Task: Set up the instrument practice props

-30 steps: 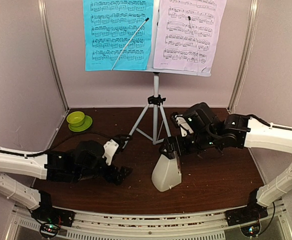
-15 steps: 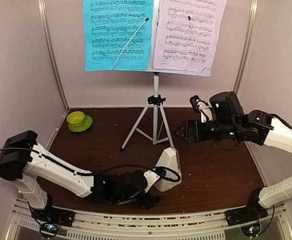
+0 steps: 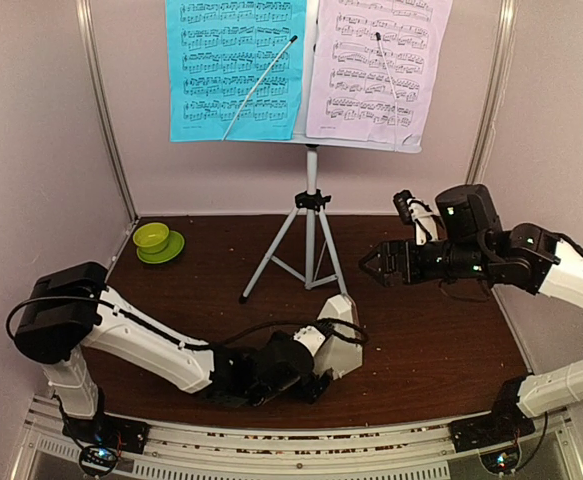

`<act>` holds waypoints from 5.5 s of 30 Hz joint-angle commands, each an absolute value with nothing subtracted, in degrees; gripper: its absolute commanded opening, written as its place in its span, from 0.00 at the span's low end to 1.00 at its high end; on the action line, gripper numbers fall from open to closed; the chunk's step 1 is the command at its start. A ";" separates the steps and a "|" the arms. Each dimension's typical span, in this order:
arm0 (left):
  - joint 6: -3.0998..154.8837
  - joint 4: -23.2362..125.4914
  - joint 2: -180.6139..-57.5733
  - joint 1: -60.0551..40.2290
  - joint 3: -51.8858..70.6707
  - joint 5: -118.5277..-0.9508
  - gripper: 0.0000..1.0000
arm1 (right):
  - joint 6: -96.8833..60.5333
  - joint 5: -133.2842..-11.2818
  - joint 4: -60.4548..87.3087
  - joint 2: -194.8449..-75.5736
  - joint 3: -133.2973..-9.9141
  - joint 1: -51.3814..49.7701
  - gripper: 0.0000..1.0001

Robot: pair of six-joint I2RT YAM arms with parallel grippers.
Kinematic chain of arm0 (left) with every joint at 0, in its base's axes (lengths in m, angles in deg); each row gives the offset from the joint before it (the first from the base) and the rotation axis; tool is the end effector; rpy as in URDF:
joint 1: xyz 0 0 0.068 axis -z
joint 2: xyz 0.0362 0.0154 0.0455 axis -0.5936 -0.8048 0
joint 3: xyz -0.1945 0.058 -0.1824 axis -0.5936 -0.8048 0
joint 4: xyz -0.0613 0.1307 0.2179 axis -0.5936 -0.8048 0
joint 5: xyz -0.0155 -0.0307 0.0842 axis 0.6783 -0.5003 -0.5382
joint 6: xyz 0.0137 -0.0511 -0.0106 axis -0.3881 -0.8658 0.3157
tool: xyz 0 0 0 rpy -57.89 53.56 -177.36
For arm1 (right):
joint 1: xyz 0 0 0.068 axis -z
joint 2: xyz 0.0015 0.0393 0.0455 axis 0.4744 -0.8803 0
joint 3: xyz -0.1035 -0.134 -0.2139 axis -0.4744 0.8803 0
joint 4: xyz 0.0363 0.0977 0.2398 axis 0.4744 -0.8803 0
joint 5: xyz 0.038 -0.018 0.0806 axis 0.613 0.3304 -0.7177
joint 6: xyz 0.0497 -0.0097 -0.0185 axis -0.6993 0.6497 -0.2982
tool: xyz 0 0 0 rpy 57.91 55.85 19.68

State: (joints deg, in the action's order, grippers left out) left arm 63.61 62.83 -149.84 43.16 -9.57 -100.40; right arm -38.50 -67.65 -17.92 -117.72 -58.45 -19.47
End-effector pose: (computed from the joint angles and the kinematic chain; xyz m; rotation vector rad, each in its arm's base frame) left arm 0.0856 -0.3600 0.1420 0.7390 2.0313 -0.4137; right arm 0.1602 0.1793 0.3454 -0.4368 2.2183 0.7930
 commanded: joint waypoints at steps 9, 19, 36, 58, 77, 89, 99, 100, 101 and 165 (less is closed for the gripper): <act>60.38 70.10 -148.87 26.27 -11.21 -93.66 0.95 | -33.02 -73.71 -15.86 -115.81 -56.93 -18.97 1.00; 62.55 95.40 -142.84 22.37 -25.92 -75.54 0.91 | -31.06 -74.85 -15.56 -121.52 -59.44 -18.97 1.00; 58.54 112.31 -154.24 29.11 -29.46 -77.16 0.98 | -31.60 -74.59 -12.26 -135.14 -66.94 -19.90 0.98; 64.73 105.28 -160.32 29.86 -21.32 -80.19 0.95 | -34.30 -76.03 -15.53 -145.01 -74.02 -19.90 0.79; 65.70 101.10 -163.12 29.86 -16.98 -82.21 0.78 | -34.71 -76.39 -16.56 -146.10 -73.84 -19.92 0.57; 66.07 100.18 -162.84 29.81 -16.36 -82.87 0.65 | -34.04 -76.77 -16.92 -146.14 -73.67 -19.86 0.51; 66.05 101.52 -161.03 29.77 -18.74 -84.32 0.71 | -34.33 -77.21 -17.02 -146.34 -74.22 -19.85 0.48; 65.95 102.10 -160.19 29.77 -19.74 -84.72 0.76 | -34.57 -77.21 -17.15 -146.33 -74.23 -19.91 0.49; 65.87 102.68 -159.18 29.77 -20.91 -85.06 0.81 | -35.10 -77.25 -17.25 -146.34 -74.35 -19.91 0.51; 61.02 91.02 -127.34 26.96 -39.34 -92.17 0.93 | -46.76 -87.55 7.82 -144.32 -45.99 -20.05 0.03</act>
State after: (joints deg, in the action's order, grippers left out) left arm 61.98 88.77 -129.99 27.31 -37.94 -92.99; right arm -44.48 -83.36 0.96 -144.15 -46.80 -17.76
